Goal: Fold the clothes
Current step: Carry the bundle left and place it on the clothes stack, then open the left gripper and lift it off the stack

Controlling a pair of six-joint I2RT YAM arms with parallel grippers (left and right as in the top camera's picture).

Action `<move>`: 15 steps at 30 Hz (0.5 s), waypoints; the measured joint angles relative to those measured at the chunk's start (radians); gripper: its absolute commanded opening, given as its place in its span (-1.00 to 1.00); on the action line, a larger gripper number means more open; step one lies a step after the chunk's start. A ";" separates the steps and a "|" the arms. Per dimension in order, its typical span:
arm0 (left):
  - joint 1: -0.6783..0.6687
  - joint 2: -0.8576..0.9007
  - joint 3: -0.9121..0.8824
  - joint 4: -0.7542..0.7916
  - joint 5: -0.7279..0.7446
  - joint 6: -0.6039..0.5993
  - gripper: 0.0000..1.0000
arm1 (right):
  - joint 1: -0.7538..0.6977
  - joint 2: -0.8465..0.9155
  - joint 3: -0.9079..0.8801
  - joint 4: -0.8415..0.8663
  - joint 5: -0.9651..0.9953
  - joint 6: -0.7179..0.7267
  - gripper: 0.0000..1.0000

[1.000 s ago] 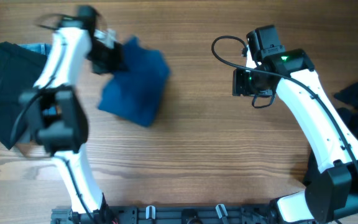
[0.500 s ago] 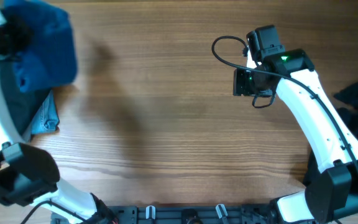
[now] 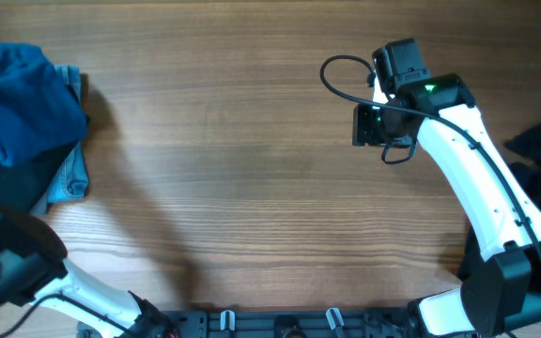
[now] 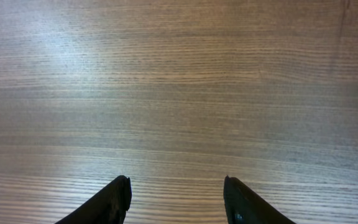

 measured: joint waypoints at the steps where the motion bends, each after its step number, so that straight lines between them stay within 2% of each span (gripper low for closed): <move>1: 0.008 0.011 0.000 0.000 0.000 0.000 -0.88 | 0.000 0.000 0.000 -0.003 0.000 0.000 0.06; 2: 0.021 0.027 0.000 0.000 -0.002 0.000 -0.86 | 0.000 0.000 0.000 -0.006 0.000 0.000 0.07; 3: 0.031 0.035 0.000 0.000 -0.002 0.000 -0.68 | 0.000 0.000 0.000 -0.010 0.000 0.000 0.06; 5: 0.052 0.047 0.000 0.000 -0.002 0.001 -0.02 | 0.000 0.000 0.000 -0.013 0.000 0.000 0.06; 7: 0.071 0.050 0.000 0.000 -0.003 -0.004 0.76 | 0.000 0.000 0.000 -0.014 0.000 0.000 0.06; 8: 0.082 0.050 0.000 0.002 -0.003 -0.006 1.00 | 0.000 0.000 0.000 -0.014 0.000 0.000 0.06; 15: 0.144 0.050 0.000 0.006 0.023 -0.033 1.00 | 0.000 0.000 0.000 -0.017 0.000 0.000 0.06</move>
